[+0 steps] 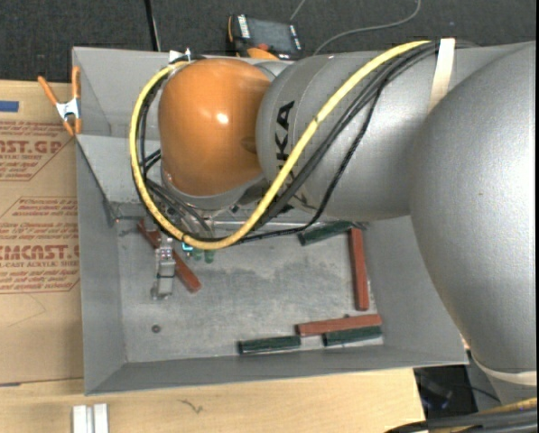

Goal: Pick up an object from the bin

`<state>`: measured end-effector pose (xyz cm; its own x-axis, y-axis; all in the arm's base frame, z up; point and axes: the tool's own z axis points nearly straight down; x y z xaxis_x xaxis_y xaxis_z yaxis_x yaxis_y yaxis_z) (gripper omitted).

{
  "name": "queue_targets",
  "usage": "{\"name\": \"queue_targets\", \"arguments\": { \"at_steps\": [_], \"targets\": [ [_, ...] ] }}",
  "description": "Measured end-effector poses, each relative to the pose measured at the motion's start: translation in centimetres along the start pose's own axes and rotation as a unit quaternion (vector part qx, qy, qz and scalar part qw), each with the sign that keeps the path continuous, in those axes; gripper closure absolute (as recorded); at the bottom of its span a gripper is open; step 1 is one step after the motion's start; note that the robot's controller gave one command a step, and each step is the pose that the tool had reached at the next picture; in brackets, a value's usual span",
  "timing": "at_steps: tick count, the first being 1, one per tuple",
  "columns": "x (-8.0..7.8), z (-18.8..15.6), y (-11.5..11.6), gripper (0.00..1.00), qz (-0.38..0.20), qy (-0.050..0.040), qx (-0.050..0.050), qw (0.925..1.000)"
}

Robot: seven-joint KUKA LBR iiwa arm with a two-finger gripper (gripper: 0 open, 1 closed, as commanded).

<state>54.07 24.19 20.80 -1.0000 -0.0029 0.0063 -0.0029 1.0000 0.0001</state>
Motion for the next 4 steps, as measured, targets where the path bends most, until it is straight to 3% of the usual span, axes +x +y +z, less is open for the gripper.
{"name": "queue_targets", "arguments": {
  "at_steps": [1, 2, 3, 4],
  "targets": [
    [0.9, 5.0, -10.3, 0.0, -0.044, -0.0011, 0.002, 0.999],
    [-1.9, 12.5, -6.5, 0.0, 0.0, -0.0019, -0.001, 1.0],
    [-2.0, 12.1, -6.6, 1.0, 0.001, -0.0039, -0.001, 1.0],
    [-2.0, 12.1, -6.7, 0.0, 0.001, -0.0036, -0.001, 1.0]
  ]
}}
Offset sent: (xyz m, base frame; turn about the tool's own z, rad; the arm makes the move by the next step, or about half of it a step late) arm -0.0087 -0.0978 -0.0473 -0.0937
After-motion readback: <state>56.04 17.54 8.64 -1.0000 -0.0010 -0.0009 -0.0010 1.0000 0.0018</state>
